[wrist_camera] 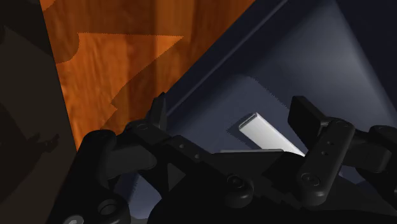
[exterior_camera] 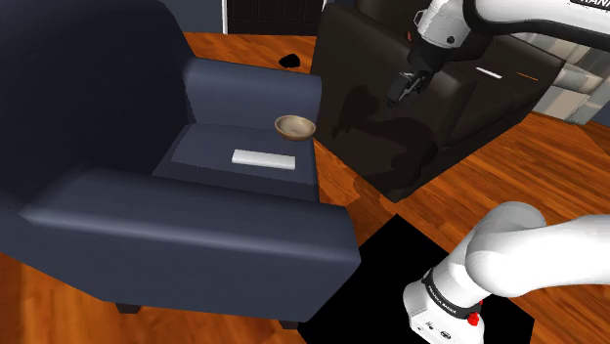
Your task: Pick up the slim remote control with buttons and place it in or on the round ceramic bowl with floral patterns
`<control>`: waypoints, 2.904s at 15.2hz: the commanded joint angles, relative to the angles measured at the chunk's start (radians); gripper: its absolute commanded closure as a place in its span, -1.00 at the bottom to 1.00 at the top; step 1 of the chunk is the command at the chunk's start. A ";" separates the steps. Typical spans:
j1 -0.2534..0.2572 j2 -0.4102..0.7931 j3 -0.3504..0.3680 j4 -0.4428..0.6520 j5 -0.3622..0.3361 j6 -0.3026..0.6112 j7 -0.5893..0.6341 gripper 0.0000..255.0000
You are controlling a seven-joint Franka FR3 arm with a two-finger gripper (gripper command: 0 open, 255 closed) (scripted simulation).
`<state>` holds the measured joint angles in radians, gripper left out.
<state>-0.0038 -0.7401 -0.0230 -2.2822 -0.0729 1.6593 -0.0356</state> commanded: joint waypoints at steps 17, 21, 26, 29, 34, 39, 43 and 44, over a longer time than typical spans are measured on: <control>0.109 0.541 -0.012 0.155 0.047 0.327 -0.222 -1.00; 0.130 0.683 -0.001 0.234 0.062 0.373 -0.277 -1.00; 0.151 0.859 0.021 0.354 0.076 0.410 -0.339 -1.00; 0.164 0.965 0.037 0.436 0.079 0.422 -0.373 -1.00; 0.185 1.132 0.063 0.582 0.075 0.423 -0.421 -1.00; 0.186 1.160 0.063 0.553 0.074 0.480 -0.420 -1.00; 0.186 1.175 0.063 0.540 0.074 0.508 -0.420 -1.00; 0.186 1.175 0.063 0.540 0.074 0.508 -0.420 -1.00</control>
<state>0.1821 0.4335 0.0399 -1.7413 0.0009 2.1644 -0.4559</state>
